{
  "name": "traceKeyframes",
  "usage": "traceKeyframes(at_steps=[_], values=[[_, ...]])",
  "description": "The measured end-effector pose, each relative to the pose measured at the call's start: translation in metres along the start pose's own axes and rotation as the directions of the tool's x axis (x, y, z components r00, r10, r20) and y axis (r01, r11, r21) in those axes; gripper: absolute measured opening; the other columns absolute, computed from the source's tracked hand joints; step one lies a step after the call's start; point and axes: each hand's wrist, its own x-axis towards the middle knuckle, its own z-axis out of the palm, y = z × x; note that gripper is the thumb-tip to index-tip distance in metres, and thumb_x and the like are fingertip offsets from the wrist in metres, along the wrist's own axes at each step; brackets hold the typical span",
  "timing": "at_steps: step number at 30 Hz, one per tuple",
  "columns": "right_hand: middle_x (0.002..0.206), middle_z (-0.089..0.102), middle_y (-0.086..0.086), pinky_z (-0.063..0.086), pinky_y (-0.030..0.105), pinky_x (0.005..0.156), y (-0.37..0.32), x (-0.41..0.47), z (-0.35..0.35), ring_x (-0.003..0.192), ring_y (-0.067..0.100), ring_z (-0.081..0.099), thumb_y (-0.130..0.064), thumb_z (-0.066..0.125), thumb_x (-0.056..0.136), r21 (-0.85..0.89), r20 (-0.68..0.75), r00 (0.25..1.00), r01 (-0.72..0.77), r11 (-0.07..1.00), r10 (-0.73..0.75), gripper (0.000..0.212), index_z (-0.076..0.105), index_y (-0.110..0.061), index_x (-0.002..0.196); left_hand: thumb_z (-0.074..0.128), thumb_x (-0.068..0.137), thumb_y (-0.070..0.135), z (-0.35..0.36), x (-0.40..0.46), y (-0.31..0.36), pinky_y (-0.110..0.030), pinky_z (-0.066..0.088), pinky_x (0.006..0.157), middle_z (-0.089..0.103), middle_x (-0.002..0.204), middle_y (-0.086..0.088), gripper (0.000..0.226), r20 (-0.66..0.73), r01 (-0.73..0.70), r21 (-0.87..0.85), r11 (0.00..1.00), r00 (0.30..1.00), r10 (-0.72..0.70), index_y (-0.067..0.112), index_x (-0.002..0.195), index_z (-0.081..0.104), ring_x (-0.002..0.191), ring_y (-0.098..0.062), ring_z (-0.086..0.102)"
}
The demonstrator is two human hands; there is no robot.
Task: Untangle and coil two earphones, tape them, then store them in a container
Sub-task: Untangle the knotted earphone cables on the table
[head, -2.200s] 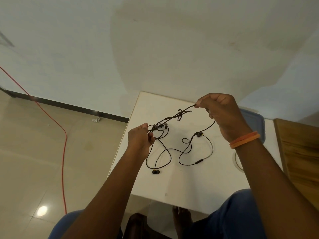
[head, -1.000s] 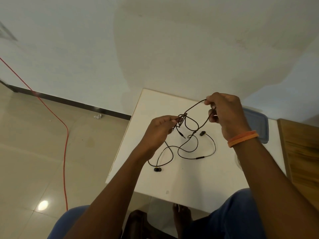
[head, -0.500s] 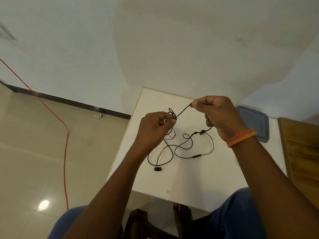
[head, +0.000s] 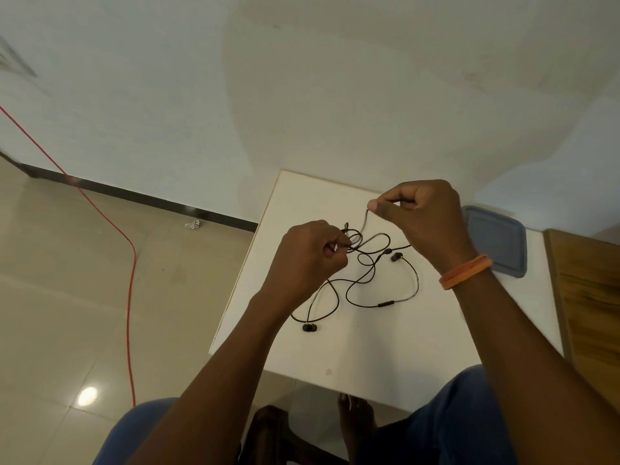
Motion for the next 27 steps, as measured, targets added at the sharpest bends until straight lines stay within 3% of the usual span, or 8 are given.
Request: traceKeyframes(at_steps=[3,6,9,12,15,18,22,27], values=[[0.042,0.041,-0.01,0.033,0.013,0.051,0.0,-0.001,0.003,0.041,0.006,0.037,-0.029,0.081,0.076,-0.045,0.05,0.999,0.012,0.999,-0.01,0.014,0.075,-0.016,0.072,0.071,0.079,0.004,-0.001,0.0,0.004,-0.016,0.043,0.06,0.068,0.07,0.006,0.015,0.038,0.008,-0.124,0.992,0.999,-0.004,0.017,0.084,0.078,0.06,-0.006,0.056],[0.046,0.048,-0.01,0.036,0.018,0.053,0.005,0.0,0.001,0.044,0.006,0.043,-0.03,0.08,0.077,-0.104,0.005,0.999,-0.035,0.994,0.036,0.015,0.074,-0.017,0.072,0.071,0.085,0.005,-0.003,0.001,0.003,-0.007,0.038,0.055,0.06,0.056,0.016,0.01,0.085,0.144,-0.362,0.921,0.989,-0.121,0.014,0.086,0.077,0.05,0.001,0.051],[0.05,0.052,-0.012,0.036,0.019,0.054,0.013,0.002,-0.006,0.05,0.006,0.048,-0.031,0.079,0.077,-0.147,-0.059,0.996,-0.082,0.986,0.074,0.018,0.075,-0.014,0.072,0.07,0.085,0.002,-0.01,0.001,0.002,-0.011,0.041,0.058,0.067,0.061,0.015,0.011,0.136,0.193,-0.529,0.827,0.98,-0.141,0.011,0.086,0.077,0.055,0.001,0.055],[0.053,0.055,-0.013,0.037,0.019,0.055,0.017,0.004,-0.012,0.053,0.005,0.052,-0.034,0.079,0.077,-0.183,-0.106,0.989,-0.123,0.975,0.105,0.022,0.074,-0.014,0.07,0.07,0.082,0.005,-0.014,0.004,-0.002,-0.021,0.035,0.06,0.056,0.058,0.003,0.019,0.136,0.225,-0.607,0.763,0.974,-0.179,0.019,0.091,0.078,0.053,-0.019,0.042],[0.053,0.058,-0.007,0.044,0.025,0.058,0.018,0.005,-0.011,0.055,0.011,0.055,-0.031,0.078,0.077,-0.171,-0.129,0.981,-0.169,0.971,0.148,0.024,0.069,-0.014,0.063,0.071,0.088,0.013,-0.013,0.008,-0.011,-0.018,0.046,0.067,0.039,0.05,0.015,0.022,0.06,0.236,-0.519,0.822,0.969,-0.24,0.026,0.106,0.076,0.056,-0.011,0.041],[0.052,0.055,-0.004,0.047,0.033,0.063,0.016,0.008,-0.011,0.054,0.013,0.052,-0.024,0.074,0.078,-0.068,-0.137,0.97,-0.212,0.975,0.201,0.025,0.065,-0.006,0.064,0.066,0.093,0.022,-0.01,0.005,-0.015,-0.006,0.038,0.061,0.053,0.051,0.021,0.013,-0.043,0.194,-0.321,0.927,0.975,-0.219,0.021,0.102,0.076,0.052,0.003,0.047],[0.055,0.053,-0.001,0.039,0.025,0.058,0.013,0.01,-0.013,0.043,0.0,0.041,-0.019,0.07,0.08,0.2,-0.163,0.943,-0.256,0.946,0.29,0.023,0.066,0.002,0.071,0.059,0.096,0.035,-0.008,0.004,-0.027,-0.017,0.031,0.049,0.047,0.048,0.011,0.033,-0.08,0.215,-0.05,0.975,0.973,-0.218,0.021,0.067,0.059,0.05,-0.007,0.043],[0.044,0.043,-0.013,0.035,0.023,0.051,0.013,0.011,-0.022,0.043,0.005,0.037,-0.019,0.069,0.083,0.343,-0.274,0.885,-0.275,0.898,0.376,0.023,0.06,-0.011,0.063,0.058,0.094,0.041,0.001,-0.003,-0.036,-0.029,0.04,0.053,0.061,0.063,0.004,0.026,0.004,0.316,0.241,0.918,0.945,-0.326,0.021,0.078,0.062,0.063,-0.018,0.058]])
